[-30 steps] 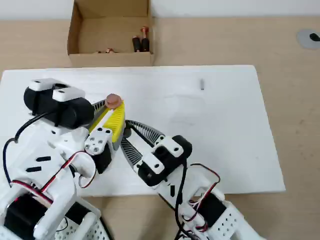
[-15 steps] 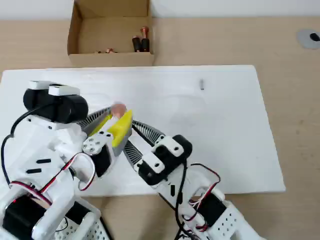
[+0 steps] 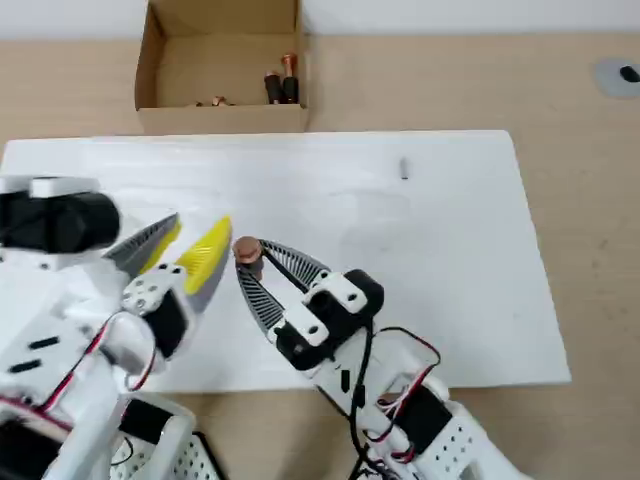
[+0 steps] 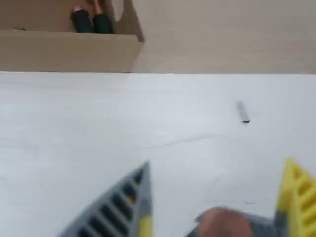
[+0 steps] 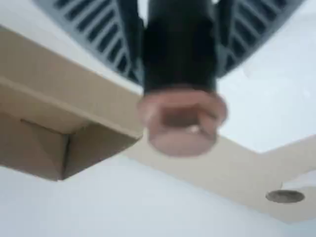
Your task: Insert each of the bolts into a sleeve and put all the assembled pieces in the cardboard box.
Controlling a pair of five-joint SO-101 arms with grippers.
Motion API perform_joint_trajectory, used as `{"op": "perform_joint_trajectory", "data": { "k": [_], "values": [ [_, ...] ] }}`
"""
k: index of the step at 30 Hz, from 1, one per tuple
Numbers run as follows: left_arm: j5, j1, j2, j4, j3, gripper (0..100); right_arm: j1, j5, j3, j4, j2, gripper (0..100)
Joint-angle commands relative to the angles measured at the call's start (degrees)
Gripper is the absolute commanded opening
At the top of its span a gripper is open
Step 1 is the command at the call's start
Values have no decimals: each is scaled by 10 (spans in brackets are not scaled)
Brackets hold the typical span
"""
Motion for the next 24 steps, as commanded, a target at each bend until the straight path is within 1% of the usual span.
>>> {"op": "perform_joint_trajectory", "data": {
  "k": [1, 4, 6, 8, 12, 16, 19, 24],
  "values": [
    [1, -28, 6, 11, -50, 144, 43, -4, -22, -11, -36, 9],
    [0, -84, 4, 10, -43, 49, 87, -3, -51, -11, -15, 9],
    [-18, -111, 2, 10, -30, 4, 109, -3, -84, -13, 25, 9],
    [-34, -127, 0, 11, -11, 5, 125, -6, -131, -13, 81, 9],
    [-34, -148, 0, 15, 13, 5, 138, -6, -240, -14, 225, 9],
    [-33, -166, 0, 15, 34, 5, 161, -6, -346, -64, 380, 9],
    [-34, -161, -6, 15, 22, 5, 184, -6, -427, -106, 498, 9],
    [-36, -160, -74, 14, 29, 6, 206, -6, -570, -114, 690, 9]
  ]
}}
